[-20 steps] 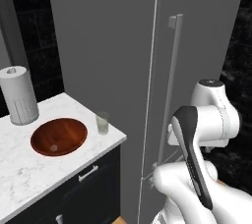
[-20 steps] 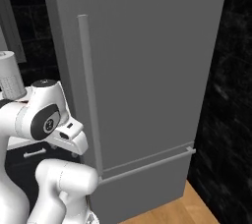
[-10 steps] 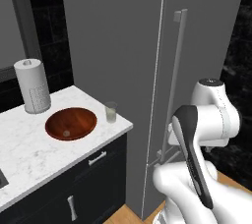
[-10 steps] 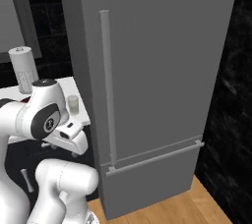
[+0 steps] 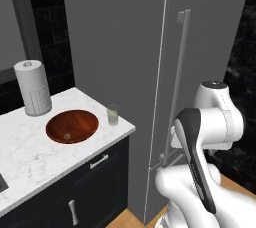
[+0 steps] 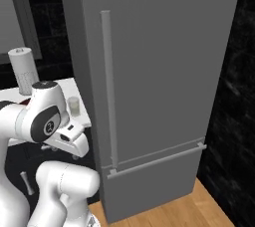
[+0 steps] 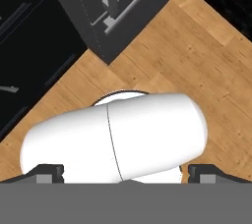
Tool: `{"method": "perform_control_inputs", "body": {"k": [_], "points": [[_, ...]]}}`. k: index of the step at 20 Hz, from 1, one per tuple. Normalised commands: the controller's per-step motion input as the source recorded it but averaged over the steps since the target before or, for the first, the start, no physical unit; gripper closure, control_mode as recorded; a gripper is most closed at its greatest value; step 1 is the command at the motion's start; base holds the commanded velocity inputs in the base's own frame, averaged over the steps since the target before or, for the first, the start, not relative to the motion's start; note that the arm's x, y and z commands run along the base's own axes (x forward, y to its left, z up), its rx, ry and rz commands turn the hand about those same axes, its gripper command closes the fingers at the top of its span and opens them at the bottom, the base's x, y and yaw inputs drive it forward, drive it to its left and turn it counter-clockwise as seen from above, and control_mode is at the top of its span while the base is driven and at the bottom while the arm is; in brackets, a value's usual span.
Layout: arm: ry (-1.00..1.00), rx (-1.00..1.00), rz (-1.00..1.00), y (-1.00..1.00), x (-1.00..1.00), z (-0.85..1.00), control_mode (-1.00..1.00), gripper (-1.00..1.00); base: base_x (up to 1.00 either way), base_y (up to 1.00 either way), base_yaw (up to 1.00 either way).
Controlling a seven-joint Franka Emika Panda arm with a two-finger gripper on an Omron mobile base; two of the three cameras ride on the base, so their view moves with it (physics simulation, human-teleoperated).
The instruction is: Grab a lemon wedge from the fridge and one ice cube from the ice bowl, and put them in the glass of lemonade.
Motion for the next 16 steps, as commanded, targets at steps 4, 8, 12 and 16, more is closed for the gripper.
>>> {"method": "perform_control_inputs", "body": {"k": [4,8,12,16], "points": [[0.0,0.0,0.0,0.0,0.0,0.0,1.0,-1.0,0.43,-0.08,0.0],[0.0,0.0,0.01,-0.05,0.0,0.0,-1.0,-1.0,0.02,-0.01,0.0],[-0.06,0.06,0.27,-0.45,0.35,0.19,-1.0,-1.0,0.0,0.0,0.0],[-0.07,0.16,0.44,-0.74,0.76,0.37,-1.0,-1.0,0.0,0.0,0.0]]}}
